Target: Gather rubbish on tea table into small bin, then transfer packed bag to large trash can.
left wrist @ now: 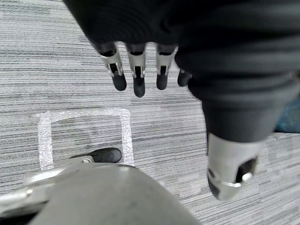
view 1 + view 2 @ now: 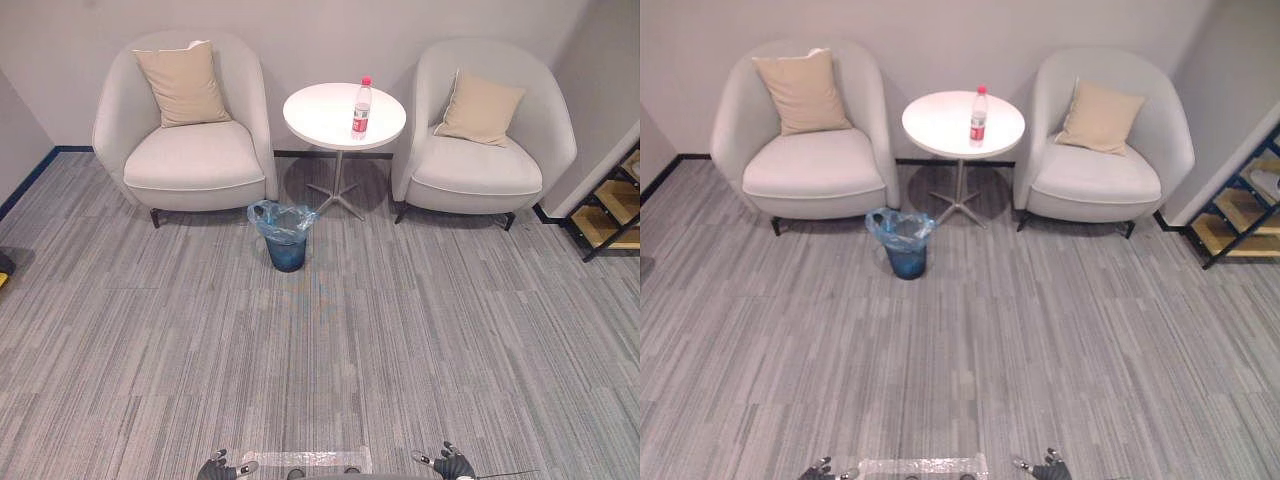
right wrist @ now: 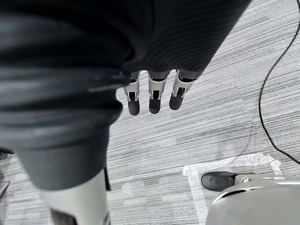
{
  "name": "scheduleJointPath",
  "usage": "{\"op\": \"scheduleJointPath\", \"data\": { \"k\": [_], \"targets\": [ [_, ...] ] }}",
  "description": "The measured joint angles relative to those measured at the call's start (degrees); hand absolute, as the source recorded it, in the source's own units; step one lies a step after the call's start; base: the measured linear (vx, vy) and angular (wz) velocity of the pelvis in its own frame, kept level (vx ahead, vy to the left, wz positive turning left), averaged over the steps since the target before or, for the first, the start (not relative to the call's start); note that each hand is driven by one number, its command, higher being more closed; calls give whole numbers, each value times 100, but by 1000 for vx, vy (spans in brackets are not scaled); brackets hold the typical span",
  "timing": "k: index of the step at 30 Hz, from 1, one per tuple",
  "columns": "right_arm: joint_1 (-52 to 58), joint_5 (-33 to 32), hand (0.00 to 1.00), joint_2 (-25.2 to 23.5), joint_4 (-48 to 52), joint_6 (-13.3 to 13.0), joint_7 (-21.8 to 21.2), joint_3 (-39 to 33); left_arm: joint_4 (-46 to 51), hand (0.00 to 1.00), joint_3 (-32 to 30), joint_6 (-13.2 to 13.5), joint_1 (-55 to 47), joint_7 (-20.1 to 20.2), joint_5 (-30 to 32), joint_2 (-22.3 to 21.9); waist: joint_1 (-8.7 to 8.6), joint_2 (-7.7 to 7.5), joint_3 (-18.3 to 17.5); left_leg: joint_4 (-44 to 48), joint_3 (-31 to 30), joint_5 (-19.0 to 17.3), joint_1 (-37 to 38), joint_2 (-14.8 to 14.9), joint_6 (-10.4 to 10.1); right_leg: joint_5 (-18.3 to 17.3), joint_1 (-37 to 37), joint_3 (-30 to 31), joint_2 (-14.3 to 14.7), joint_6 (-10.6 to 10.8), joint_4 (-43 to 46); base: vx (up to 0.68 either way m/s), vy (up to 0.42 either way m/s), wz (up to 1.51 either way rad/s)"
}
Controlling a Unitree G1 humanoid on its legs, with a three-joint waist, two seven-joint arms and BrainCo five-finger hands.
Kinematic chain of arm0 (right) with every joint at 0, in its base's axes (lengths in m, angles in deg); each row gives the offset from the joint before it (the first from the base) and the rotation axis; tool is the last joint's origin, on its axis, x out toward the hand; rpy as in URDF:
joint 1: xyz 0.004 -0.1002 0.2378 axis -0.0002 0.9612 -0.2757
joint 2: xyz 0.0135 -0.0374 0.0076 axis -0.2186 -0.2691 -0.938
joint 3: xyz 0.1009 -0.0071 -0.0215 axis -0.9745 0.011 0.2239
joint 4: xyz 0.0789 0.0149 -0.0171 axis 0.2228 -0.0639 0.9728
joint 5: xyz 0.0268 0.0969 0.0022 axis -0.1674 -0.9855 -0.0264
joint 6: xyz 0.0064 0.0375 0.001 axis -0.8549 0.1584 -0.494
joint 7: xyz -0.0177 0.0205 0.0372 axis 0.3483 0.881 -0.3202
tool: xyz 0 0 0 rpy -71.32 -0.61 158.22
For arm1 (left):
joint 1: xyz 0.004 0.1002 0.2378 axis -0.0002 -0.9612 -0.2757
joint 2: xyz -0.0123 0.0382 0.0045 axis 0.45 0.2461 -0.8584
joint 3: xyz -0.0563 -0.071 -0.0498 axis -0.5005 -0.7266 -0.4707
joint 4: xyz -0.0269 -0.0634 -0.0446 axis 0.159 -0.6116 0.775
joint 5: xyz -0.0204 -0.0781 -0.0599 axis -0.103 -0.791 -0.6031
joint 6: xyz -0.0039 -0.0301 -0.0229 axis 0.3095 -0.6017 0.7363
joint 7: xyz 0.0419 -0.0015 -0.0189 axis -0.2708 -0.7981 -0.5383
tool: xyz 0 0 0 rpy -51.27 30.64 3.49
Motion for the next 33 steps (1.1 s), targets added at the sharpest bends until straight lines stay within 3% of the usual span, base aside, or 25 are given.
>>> {"op": "scheduleJointPath", "data": {
  "k": [4, 7, 8, 9, 10, 11, 14, 15, 17, 19, 20, 21, 22, 23, 24, 25, 27, 28, 29, 30, 31, 33],
  "targets": [
    [-8, -61, 0, 6, 16, -2, -70, 1, 6, 0, 2, -4, 25, -1, -4, 6, -8, -8, 6, 27, 95, -36, -86, 24, -19, -5, -96, 82, 19, -10, 40, 0, -3, -10],
    [-3, -232, 0, 0, 36, -18, -76, 2, 14, 0, 2, -6, 84, -2, -5, 15, -16, 0, 51, 763, 233, -483, -343, 87, -64, -122, -113, 183, 31, -92, 208, 19, -20, -24],
    [0, -248, 0, 25, 36, -20, -79, 22, 26, 0, 3, -6, 98, -2, -5, 6, -10, 23, 70, 1391, 321, -824, -538, 185, -115, -240, -114, 265, 73, -174, 336, 34, -43, -28],
    [-12, -289, 0, 36, 47, -31, -73, 83, 44, 0, 5, -9, 117, 3, -5, 18, -7, 44, 107, 2371, 452, -1143, -909, 328, -305, -418, -119, 319, 113, -304, 412, 17, -41, -25],
    [-14, -294, 0, 35, 48, -33, -72, 98, 50, 0, 5, -11, 128, 3, -5, 31, -12, 42, 122, 2692, 482, -1156, -1041, 361, -324, -454, -113, 336, 114, -328, 444, 12, -81, -28],
    [-8, -399, 0, 72, 45, -34, -75, 109, 169, 0, 5, -10, 214, 1, -12, 26, 14, 69, 204, 4081, 620, -1105, -1592, 574, -378, -573, -75, 454, 133, -384, 637, 22, -67, -25],
    [-39, -480, 0, 145, 58, -32, -64, 101, 189, 0, -4, 16, 232, -9, -23, -31, 34, 168, 309, 5099, 606, -1273, -2042, 736, -310, -767, 71, 698, 153, -539, 844, 126, -1, -37],
    [-47, -508, 0, 163, 55, -32, -64, 101, 211, 0, -3, 23, 247, -15, -58, -44, 32, 190, 322, 5056, 600, -1458, -2218, 728, -274, -822, 104, 822, 84, -539, 849, 179, 80, -53],
    [-61, -511, 0, 166, 50, -32, -63, 98, 290, 0, -1, 38, 239, -15, -127, -40, 70, 178, 339, 4532, 595, -1477, -2498, 636, -248, -909, 83, 1016, -100, -460, 853, 233, 131, -58],
    [-52, -511, 0, 212, 50, -25, -60, 96, 292, 0, 36, 90, 244, -27, -132, -71, 117, 235, 333, 3008, 241, -1048, -2546, 409, -419, -1141, 78, 1294, -314, -247, 858, 327, 216, -59],
    [-51, -511, 0, 236, 51, -26, -62, 97, 288, 0, 56, 94, 237, -29, -133, -87, 129, 271, 314, 2751, 121, -966, -2543, 408, -444, -1193, 81, 1342, -309, -203, 865, 272, 191, -58],
    [-51, -509, 0, 257, 41, -20, -56, 109, 275, 0, 68, 92, 212, -31, -140, -102, 162, 298, 300, 2691, 67, -591, -2548, 419, -341, -1322, 84, 1452, -311, -136, 926, 344, 227, -52],
    [-53, -502, 0, 209, 40, -15, -61, 114, 291, 0, 68, 97, 220, -22, -142, -20, 220, 209, 236, 2860, 195, -724, -2567, 297, -132, -1463, 54, 1530, -453, 10, 1116, 566, 296, -53],
    [-55, -493, 0, 125, 43, -18, -67, 96, 285, 0, 66, 90, 254, -16, -144, 44, 225, 66, 208, 2916, 327, -948, -2547, 201, -68, -1560, -113, 1534, -585, 140, 1552, 484, 241, -41],
    [-66, -491, 0, 119, 44, -17, -74, 97, 285, 0, 66, 87, 258, -19, -145, 46, 235, 52, 199, 2915, 365, -989, -2528, 188, -60, -1577, -222, 1538, -603, 168, 1751, 486, 201, -39],
    [-122, -484, 0, 118, 35, -15, -83, 97, 282, 0, 66, 82, 258, -17, -153, 41, 284, 49, 206, 2877, 494, -1054, -2356, 177, 57, -1584, -521, 1572, -609, 239, 2503, 376, 160, -42],
    [-220, -430, 0, 78, 26, -10, -110, 95, 261, 0, 83, 63, 237, -14, -187, 42, 293, 39, 217, 2663, 664, -1166, -1827, 131, 180, -1518, -967, 1586, -628, 861, 3962, 535, 185, -39],
    [-302, -381, 0, 56, 29, -9, -140, 99, 262, 0, 181, 53, 262, -13, -202, 41, 282, 84, 255, 2436, 654, -1207, -1393, 111, 244, -1566, -1209, 1329, -655, 956, 4844, 579, 131, -29],
    [-370, -375, 0, 19, 58, -16, -183, 107, 261, 0, 353, 49, 323, -3, -240, 30, 276, 158, 304, 2111, 554, -1216, -873, 122, 258, -1710, -1447, 648, -797, 669, 5453, 554, 107, -21],
    [-396, -375, 0, -1, 57, -17, -189, 109, 261, 0, 394, 49, 338, -3, -240, 27, 276, 176, 315, 2022, 519, -1216, -744, 132, 258, -1749, -1513, 474, -829, 595, 5537, 427, 32, -6],
    [-462, -358, 0, -9, 93, -17, -192, 122, 256, 0, 430, 47, 378, -1, -246, 16, 246, 244, 339, 1835, 440, -1216, -445, 176, 259, -1880, -1687, -51, -918, 272, 5546, 407, -11, 16],
    [-477, -204, 0, 18, 241, -13, -193, 162, 256, 0, 423, 31, 474, 1, -245, -19, 225, 306, 381, 1686, 431, -1219, -60, 403, 264, -1941, -2133, -662, -836, 143, 4828, 468, -58, 19]
  ]
}}
